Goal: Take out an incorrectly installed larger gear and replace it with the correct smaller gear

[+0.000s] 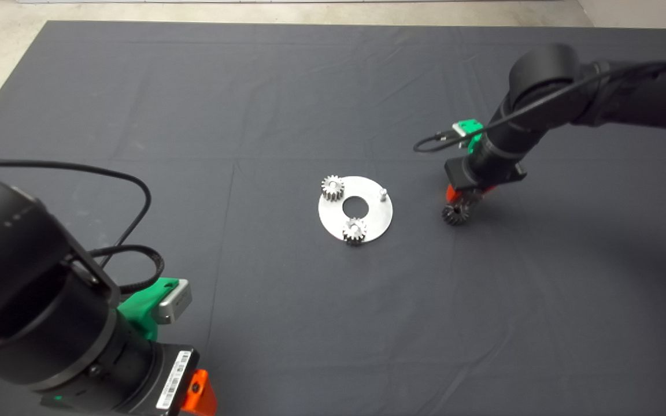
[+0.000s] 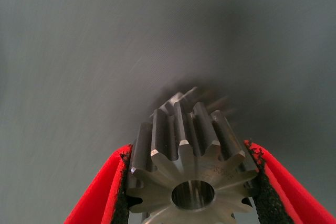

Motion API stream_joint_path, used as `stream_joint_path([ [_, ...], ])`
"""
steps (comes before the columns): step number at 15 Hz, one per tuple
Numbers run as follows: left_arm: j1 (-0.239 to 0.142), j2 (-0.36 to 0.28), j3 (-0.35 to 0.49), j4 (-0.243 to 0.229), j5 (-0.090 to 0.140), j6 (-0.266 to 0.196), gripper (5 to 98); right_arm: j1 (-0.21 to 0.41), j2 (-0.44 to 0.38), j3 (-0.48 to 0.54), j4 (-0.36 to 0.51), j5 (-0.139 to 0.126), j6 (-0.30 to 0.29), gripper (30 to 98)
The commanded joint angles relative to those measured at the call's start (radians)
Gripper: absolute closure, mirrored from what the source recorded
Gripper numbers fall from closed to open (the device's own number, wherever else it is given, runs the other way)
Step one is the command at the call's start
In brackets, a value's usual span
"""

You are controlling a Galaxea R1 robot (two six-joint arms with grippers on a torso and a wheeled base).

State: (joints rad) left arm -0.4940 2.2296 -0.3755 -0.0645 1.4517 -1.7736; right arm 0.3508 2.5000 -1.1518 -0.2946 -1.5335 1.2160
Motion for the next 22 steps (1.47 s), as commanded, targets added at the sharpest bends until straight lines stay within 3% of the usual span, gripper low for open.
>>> stream_joint_path([
  [1, -0.012, -0.004, 0.002, 0.003, 0.007, 0.0, 15.3, -0.052, -0.017, 0.112, 0.026, -0.106, 0.054, 79.1],
  [4, -0.012, -0.003, 0.002, 0.003, 0.006, 0.0, 15.3, -0.049, 0.004, 0.1, 0.026, -0.106, 0.056, 79.1],
  [12, -0.012, -0.006, 0.003, 0.014, 0.004, 0.006, 15.3, -0.044, 0.212, -0.015, 0.026, -0.106, 0.075, 79.1],
  [22, -0.012, -0.004, 0.002, 0.015, 0.004, 0.017, 15.3, -0.038, 0.231, -0.015, 0.029, -0.109, 0.088, 77.2],
])
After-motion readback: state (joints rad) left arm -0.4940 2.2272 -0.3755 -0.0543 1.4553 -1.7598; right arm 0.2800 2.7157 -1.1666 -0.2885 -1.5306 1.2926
